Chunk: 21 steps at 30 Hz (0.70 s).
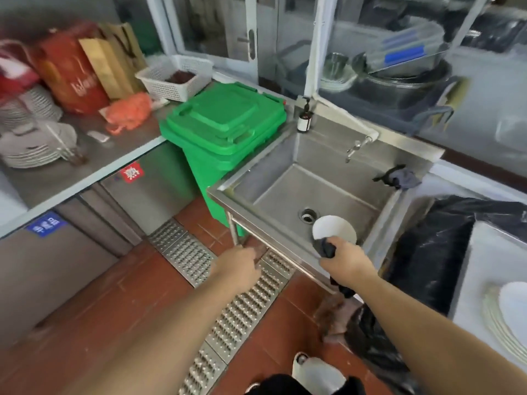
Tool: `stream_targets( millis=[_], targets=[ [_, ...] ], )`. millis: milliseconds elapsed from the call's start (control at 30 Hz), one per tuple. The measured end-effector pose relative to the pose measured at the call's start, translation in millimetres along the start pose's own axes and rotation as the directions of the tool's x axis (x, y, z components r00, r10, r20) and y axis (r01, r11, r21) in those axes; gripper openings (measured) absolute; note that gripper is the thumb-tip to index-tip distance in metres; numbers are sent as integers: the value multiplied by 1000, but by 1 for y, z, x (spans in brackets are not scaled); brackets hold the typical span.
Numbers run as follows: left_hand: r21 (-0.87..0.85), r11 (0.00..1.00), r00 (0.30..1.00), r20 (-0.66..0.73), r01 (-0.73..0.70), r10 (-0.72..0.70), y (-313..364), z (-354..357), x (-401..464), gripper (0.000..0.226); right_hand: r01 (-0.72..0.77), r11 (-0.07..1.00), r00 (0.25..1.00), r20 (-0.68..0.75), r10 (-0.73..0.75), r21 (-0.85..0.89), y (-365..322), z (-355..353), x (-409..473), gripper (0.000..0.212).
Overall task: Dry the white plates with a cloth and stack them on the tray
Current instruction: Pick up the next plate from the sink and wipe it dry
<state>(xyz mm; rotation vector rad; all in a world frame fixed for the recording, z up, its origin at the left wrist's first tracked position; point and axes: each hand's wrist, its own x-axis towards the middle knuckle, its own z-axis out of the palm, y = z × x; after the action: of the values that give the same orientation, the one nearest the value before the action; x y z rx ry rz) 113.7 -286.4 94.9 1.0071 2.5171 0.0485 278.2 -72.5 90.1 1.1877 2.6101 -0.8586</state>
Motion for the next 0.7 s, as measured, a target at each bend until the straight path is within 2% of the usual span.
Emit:
stream_targets(
  millis=[100,333,567,700],
  targets=[
    [-37,998,999,15,46,-46,-14,-5,15,30,22,1000,1000,13,-22,-9,-24,3,28,45],
    [-8,996,996,24,86,-85,-19,-39,79,35,69,997,995,72,-70,21,-55,-5,115,20],
    [46,989,989,42,138,-140,4,-88,162,39,74,997,989,132,-70,-21,-61,-41,208,16],
    [77,984,980,102,161,-168,11,-95,200,40,40,998,988,152,-34,-40,-58,-50,245,18]
  ],
)
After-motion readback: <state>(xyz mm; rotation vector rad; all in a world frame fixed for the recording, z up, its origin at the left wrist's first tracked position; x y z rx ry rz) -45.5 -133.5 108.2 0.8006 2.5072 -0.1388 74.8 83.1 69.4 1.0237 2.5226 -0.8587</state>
